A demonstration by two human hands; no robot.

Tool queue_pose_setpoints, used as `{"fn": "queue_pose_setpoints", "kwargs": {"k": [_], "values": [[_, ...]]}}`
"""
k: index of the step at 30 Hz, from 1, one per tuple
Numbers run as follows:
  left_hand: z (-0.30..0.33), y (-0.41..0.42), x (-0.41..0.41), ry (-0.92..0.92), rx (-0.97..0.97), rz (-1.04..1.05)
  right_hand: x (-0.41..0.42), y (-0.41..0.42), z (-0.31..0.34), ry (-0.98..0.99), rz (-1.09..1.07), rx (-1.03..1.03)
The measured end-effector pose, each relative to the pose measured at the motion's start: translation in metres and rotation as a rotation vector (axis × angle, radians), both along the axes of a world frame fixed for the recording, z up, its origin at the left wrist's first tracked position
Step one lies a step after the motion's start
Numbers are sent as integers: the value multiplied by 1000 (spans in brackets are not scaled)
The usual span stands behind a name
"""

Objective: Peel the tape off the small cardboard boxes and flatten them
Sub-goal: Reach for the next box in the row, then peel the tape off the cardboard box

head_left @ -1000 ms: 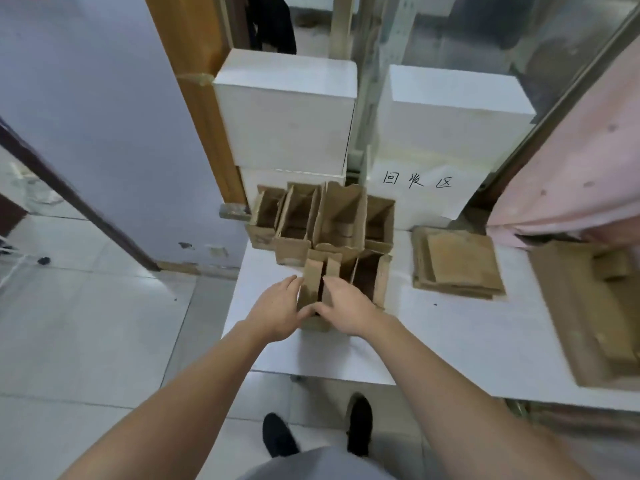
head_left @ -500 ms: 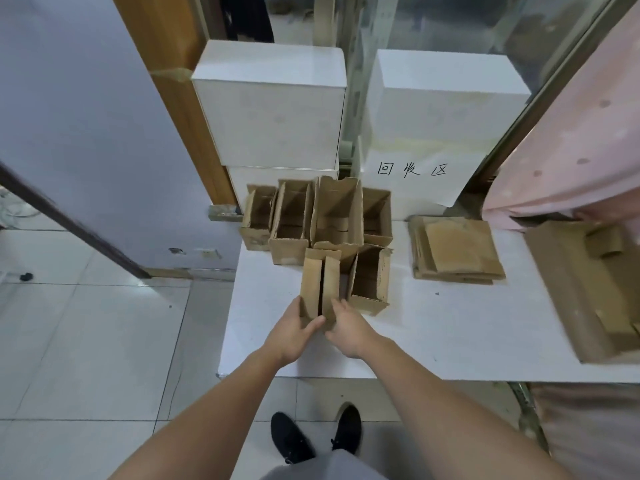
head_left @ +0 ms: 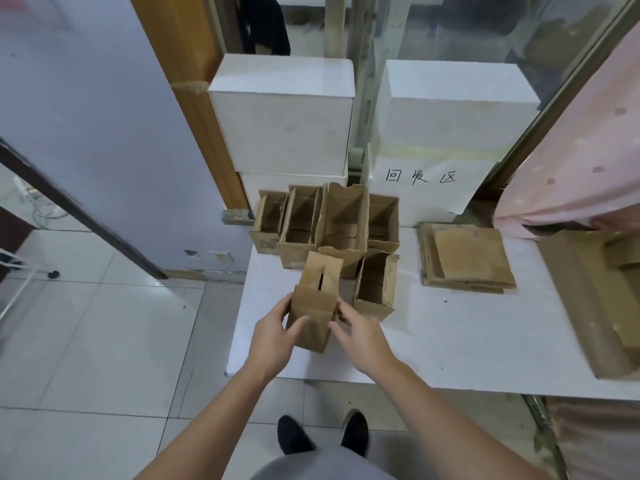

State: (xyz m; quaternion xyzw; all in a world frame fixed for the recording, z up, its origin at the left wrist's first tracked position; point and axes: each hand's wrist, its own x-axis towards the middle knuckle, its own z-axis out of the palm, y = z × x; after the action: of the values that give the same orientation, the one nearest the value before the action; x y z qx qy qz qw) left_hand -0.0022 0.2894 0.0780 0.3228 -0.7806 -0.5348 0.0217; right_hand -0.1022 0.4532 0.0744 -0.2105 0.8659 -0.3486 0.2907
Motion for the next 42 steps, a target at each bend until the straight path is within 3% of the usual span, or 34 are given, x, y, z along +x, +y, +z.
{"fn": "queue_pose_setpoints", "kwargs": {"k": [6,13,26,32,42], "values": [[30,26,-4,83,-87,159,6,16,28,61,-24,-92],[56,67,-27,204,-54,250,-5,42,61,231,67,-156],[73,115,-61,361,-262,-271,-34,74,100,274,-128,-199],[80,134,-92,375,-235,-359,-48,105,105,369,-296,-212],[81,220,-151,398,-157,-402,-91,181,95,185,-511,-422]]}}
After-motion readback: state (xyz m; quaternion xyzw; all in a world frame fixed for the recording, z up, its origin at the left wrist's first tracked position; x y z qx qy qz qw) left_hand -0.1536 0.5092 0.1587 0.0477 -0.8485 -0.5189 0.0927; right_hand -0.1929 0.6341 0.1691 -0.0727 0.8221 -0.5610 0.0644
